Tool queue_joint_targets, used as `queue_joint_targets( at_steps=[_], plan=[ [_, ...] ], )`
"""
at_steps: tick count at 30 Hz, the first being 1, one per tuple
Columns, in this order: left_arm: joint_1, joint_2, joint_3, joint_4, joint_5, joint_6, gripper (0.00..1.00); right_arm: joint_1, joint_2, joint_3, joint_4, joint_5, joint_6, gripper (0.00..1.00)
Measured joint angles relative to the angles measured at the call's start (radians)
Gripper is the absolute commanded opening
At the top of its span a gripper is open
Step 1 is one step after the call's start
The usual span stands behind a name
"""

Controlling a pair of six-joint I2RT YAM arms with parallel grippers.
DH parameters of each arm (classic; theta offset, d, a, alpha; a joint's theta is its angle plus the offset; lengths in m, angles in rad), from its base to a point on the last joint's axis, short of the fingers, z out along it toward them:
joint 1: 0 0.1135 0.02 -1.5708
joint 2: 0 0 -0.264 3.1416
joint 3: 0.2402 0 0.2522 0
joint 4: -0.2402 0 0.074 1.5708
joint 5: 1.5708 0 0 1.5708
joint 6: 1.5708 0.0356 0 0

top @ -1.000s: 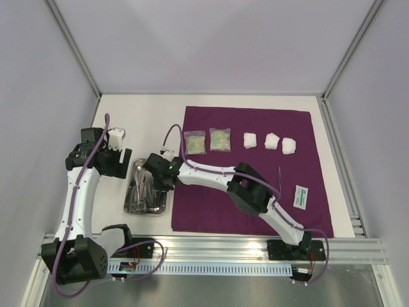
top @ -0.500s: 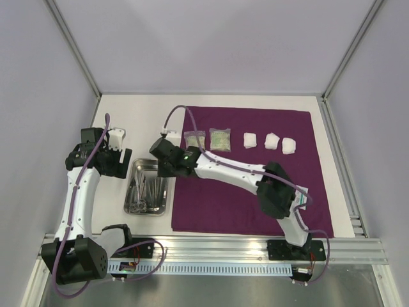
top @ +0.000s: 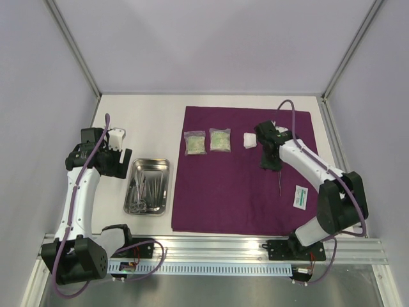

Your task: Prepare the surgical pack

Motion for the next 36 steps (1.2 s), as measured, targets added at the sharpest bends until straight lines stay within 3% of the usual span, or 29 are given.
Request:
queue_joint_targets(
  at_steps=[4, 7, 11, 16, 27, 29, 33, 36],
  plan=[
    [0.000, 0.000, 0.000, 0.000, 0.003, 0.000, 0.87, -0.106, -0.049, -0.086, -0.052, 0.011, -0.064, 0.17],
    [0.000, 0.000, 0.000, 0.000, 0.003, 0.002, 0.87, -0.191, -0.068, -0.108, -0.050, 0.005, -0.105, 0.15],
    [0.000, 0.000, 0.000, 0.000, 0.003, 0.008, 0.87, -0.288, -0.062, -0.138, -0.029, -0.035, -0.165, 0.17],
    [0.000, 0.000, 0.000, 0.000, 0.003, 0.008, 0.87, -0.298, -0.028, -0.142, 0.002, -0.111, -0.221, 0.29],
    [0.000, 0.000, 0.000, 0.000, 0.003, 0.008, 0.87, -0.297, 0.095, -0.142, 0.060, -0.164, -0.291, 0.27],
    [0.000, 0.000, 0.000, 0.000, 0.003, 0.008, 0.87, -0.296, 0.118, -0.141, 0.064, -0.164, -0.297, 0.25],
    [0.000, 0.000, 0.000, 0.000, 0.003, 0.008, 0.87, -0.297, 0.139, -0.141, 0.078, -0.163, -0.305, 0.08],
    [0.000, 0.000, 0.000, 0.000, 0.003, 0.008, 0.87, -0.296, 0.140, -0.141, 0.092, -0.164, -0.309, 0.00]
  ],
)
